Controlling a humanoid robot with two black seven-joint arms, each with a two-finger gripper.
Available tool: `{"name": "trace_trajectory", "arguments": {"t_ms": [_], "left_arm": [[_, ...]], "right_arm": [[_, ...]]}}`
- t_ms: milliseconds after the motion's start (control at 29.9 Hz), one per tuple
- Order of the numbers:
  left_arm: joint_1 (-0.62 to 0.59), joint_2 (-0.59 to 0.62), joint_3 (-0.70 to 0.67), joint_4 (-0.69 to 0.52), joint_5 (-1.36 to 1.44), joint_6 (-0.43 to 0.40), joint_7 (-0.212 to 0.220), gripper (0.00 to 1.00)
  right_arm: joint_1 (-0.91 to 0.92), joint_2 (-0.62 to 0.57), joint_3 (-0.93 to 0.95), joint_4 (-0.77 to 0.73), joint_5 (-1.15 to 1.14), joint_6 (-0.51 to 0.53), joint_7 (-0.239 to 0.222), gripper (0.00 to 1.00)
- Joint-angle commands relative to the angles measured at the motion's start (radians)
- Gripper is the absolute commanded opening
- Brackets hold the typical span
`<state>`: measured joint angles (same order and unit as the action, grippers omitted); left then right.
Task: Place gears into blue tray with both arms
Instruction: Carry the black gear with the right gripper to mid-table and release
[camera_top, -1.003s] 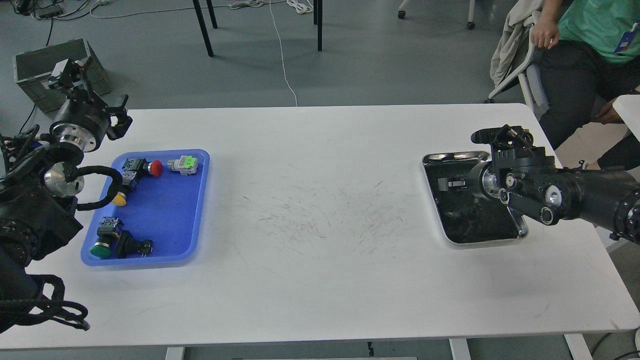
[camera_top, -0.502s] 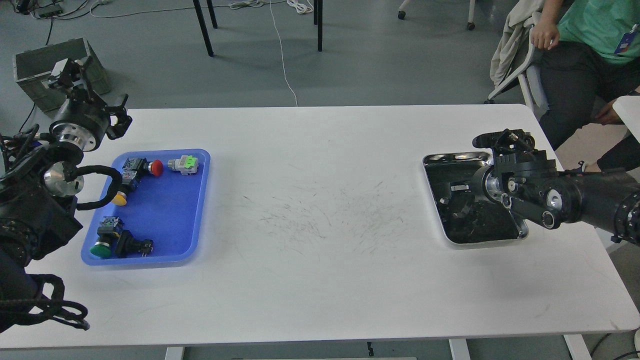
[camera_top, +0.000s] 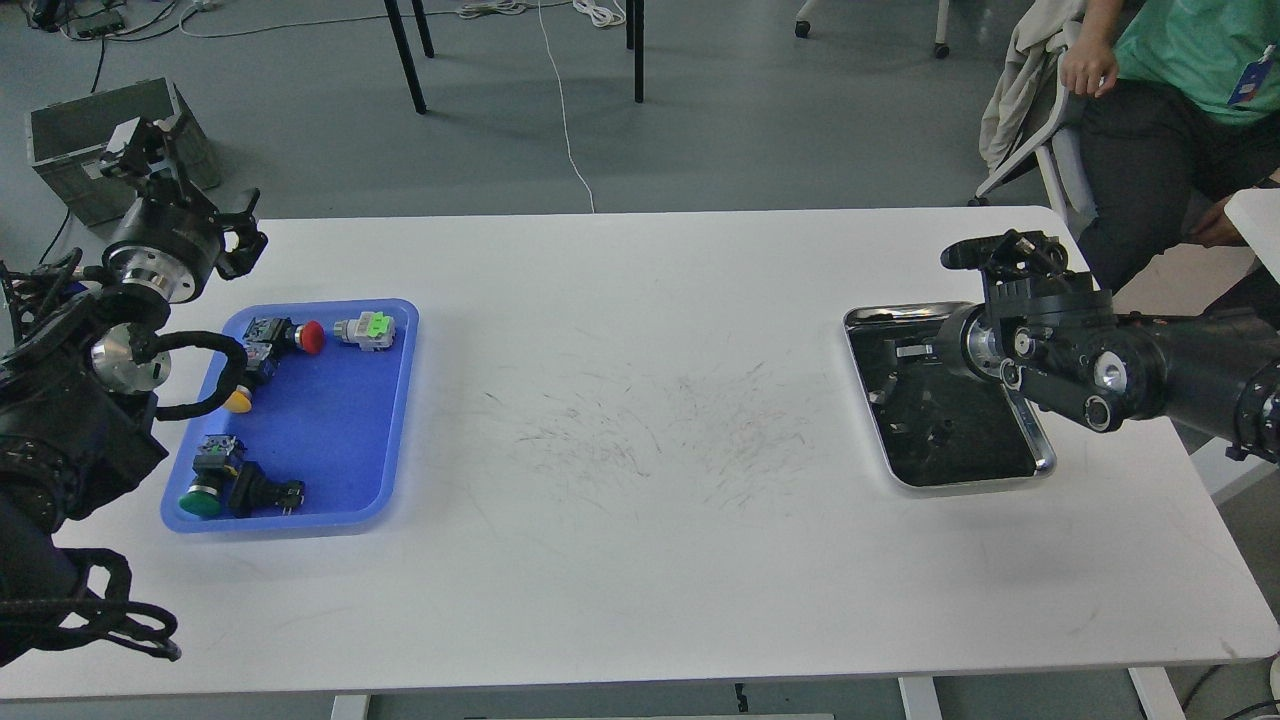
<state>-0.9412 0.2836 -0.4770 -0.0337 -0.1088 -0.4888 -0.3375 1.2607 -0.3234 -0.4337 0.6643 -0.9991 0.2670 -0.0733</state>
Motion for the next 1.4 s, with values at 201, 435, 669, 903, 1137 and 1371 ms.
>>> {"name": "trace_trajectory", "arguments": {"t_ms": [201,435,669,903,1137,1371], "left_arm": [[-0.002,-0.004,0.000,0.000,0.000,0.004,0.000,0.99],[-0.004,-0.004,0.000,0.000,0.000,0.010,0.006,0.99],[-0.004,-0.003,0.000,0.000,0.000,0.012,0.008,0.99],[-0.005,-0.003,0.000,0.000,0.000,0.010,0.003,0.99],[-0.005,-0.009,0.000,0.000,0.000,0.010,0.002,0.99],[-0.005,-0.014,-0.002,0.000,0.000,0.010,0.002,0.99]], "right_arm": [[0.135,0.027,0.239,0.075,0.002,0.014,0.003,0.02],[0.031,0.251,0.437,0.071,0.002,-0.023,0.007,0.02],[-0.073,0.323,0.432,0.063,-0.001,-0.116,0.006,0.01],[-0.122,0.323,0.399,0.194,-0.003,-0.170,0.004,0.01],[-0.124,0.323,0.319,0.350,0.033,-0.187,0.006,0.01],[-0.124,0.323,0.296,0.354,0.033,-0.187,0.004,0.01]]}}
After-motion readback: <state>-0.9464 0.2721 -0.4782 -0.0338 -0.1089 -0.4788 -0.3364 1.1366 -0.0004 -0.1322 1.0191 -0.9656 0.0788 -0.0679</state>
